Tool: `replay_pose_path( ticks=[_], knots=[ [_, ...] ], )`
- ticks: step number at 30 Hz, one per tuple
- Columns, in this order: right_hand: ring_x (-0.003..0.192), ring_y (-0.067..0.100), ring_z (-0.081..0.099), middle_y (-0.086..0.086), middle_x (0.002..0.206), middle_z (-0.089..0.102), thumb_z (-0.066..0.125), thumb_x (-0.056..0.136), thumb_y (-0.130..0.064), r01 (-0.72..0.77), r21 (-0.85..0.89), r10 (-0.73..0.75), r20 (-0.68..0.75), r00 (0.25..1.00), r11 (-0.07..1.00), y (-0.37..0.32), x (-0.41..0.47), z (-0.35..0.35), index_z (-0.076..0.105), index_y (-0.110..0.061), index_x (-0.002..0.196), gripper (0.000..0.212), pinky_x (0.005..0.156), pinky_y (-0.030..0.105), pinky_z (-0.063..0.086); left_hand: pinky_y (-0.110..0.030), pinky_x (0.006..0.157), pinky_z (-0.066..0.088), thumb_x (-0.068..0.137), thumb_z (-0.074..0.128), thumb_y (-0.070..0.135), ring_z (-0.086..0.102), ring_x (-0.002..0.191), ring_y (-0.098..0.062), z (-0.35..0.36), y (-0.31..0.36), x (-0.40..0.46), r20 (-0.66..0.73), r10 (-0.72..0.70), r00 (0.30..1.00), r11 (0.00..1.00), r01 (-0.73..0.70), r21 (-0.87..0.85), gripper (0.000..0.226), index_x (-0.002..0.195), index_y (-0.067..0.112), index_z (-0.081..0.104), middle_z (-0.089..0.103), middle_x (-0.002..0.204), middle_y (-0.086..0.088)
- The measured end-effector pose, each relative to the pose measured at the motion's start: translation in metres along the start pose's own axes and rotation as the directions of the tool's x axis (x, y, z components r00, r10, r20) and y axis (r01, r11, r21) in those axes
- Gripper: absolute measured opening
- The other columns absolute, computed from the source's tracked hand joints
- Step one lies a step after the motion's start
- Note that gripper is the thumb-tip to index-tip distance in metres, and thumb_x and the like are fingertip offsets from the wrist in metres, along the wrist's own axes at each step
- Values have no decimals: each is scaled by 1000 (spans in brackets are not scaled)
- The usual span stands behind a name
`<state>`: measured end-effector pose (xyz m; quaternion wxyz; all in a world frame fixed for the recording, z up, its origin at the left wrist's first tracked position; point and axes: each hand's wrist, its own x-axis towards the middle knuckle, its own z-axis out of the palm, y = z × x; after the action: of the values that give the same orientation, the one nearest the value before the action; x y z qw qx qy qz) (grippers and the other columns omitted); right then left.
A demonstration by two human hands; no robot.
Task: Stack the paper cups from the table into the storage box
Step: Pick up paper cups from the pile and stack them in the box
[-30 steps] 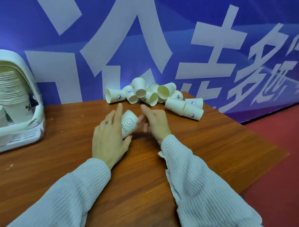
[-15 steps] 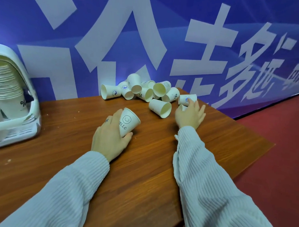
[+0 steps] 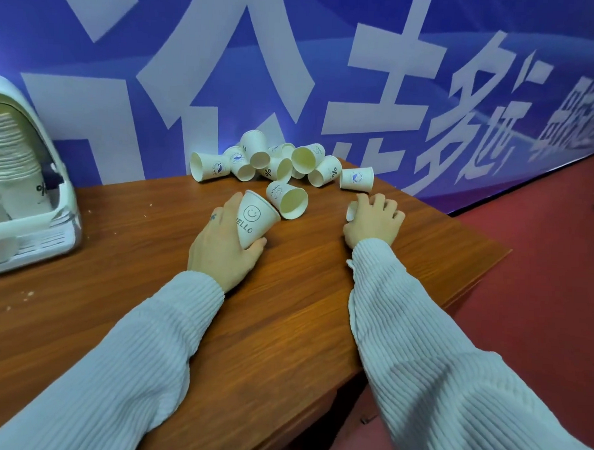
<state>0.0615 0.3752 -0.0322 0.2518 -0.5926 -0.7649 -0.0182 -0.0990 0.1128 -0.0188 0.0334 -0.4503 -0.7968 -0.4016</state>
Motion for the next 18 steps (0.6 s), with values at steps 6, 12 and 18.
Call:
replay_pose_path(
  ticks=[6, 12, 18],
  knots=[
    [121, 20, 53, -2, 135, 54, 74, 84, -47, 38, 506, 34, -133, 991, 862, -37, -63, -65, 49, -30, 142, 66, 103, 42, 48, -43, 103, 44, 87, 65, 62, 48, 130, -21, -14, 6, -9, -60, -76, 995, 978, 63, -197, 83, 155, 31, 30, 49, 147, 4],
    [112, 1, 57, -22, 117, 56, 86, 78, -49, 52, 901, -208, 44, 977, 431, -101, -111, -95, 44, -34, 138, 74, 95, 27, 51, -44, 97, 50, 85, 69, 55, 53, 113, -16, -56, -7, -10, -256, -141, 956, 944, 51, -326, 68, 144, 34, 41, 58, 126, 11],
    [124, 9, 55, -13, 132, 56, 85, 81, -40, 147, 934, -476, 27, 879, 324, -191, -142, -97, 43, -30, 147, 79, 106, 36, 50, -35, 94, 47, 85, 73, 50, 58, 114, -15, -121, -46, -21, -381, -168, 909, 960, 63, -272, 66, 140, 31, 43, 57, 122, 12]
  ],
)
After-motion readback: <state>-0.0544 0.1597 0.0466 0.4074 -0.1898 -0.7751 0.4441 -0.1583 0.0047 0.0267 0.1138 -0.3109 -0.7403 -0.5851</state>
